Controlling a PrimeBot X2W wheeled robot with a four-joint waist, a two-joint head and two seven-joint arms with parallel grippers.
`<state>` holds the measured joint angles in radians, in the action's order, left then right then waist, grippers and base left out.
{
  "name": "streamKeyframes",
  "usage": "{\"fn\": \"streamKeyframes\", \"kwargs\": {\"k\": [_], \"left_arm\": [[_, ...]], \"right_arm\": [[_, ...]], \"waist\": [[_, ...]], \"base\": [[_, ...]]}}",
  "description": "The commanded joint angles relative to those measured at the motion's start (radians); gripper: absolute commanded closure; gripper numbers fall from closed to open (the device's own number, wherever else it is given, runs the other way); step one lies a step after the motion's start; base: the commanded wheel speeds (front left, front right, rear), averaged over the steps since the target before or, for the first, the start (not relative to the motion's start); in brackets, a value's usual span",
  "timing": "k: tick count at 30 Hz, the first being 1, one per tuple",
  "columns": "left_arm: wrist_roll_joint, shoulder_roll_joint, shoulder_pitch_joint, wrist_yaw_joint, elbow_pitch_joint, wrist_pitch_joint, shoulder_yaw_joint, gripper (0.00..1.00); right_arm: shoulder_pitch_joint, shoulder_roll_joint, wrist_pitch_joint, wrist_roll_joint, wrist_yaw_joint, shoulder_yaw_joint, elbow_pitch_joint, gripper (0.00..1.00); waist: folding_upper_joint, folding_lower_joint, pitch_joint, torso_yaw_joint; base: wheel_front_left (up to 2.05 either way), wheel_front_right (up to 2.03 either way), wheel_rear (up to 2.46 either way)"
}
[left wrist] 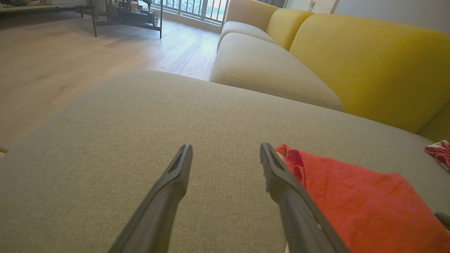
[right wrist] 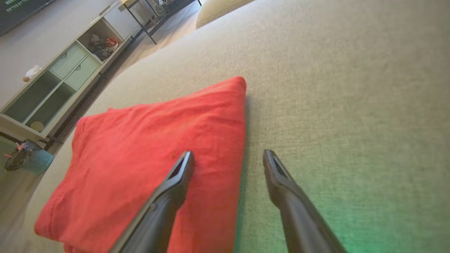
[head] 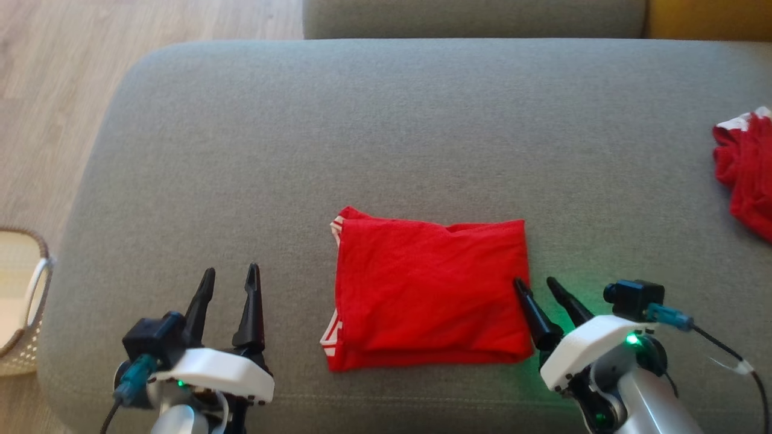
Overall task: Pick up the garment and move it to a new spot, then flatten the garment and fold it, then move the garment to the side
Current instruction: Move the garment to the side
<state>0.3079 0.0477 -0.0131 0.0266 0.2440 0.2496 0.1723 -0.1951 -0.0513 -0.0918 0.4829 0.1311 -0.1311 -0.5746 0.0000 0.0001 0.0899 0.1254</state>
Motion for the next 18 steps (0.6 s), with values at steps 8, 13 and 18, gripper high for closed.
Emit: {"fn": "streamKeyframes", "kwargs": {"k": [8,13,18], "left_arm": [[-0.003,0.003,-0.061,-0.005,-0.027,0.012,-0.026,0.0],[-0.01,0.003,-0.061,-0.004,-0.024,0.012,-0.031,0.0],[-0.017,0.003,-0.058,-0.002,-0.022,0.012,-0.038,0.0]], "right_arm": [[-0.084,0.001,0.013,0.067,0.0,-0.076,-0.093,0.0],[-0.109,0.001,-0.019,0.054,0.0,-0.119,-0.141,1.0],[-0.138,0.001,-0.075,-0.01,0.0,-0.135,-0.168,1.0]], "waist": [[0.0,-0.0001,0.022,0.026],[0.0,-0.0001,0.021,0.023],[0.0,-0.0001,0.008,0.004]], "base": [[0.0,0.0,0.0],[0.0,0.0,0.0],[0.0,0.0,0.0]]}}
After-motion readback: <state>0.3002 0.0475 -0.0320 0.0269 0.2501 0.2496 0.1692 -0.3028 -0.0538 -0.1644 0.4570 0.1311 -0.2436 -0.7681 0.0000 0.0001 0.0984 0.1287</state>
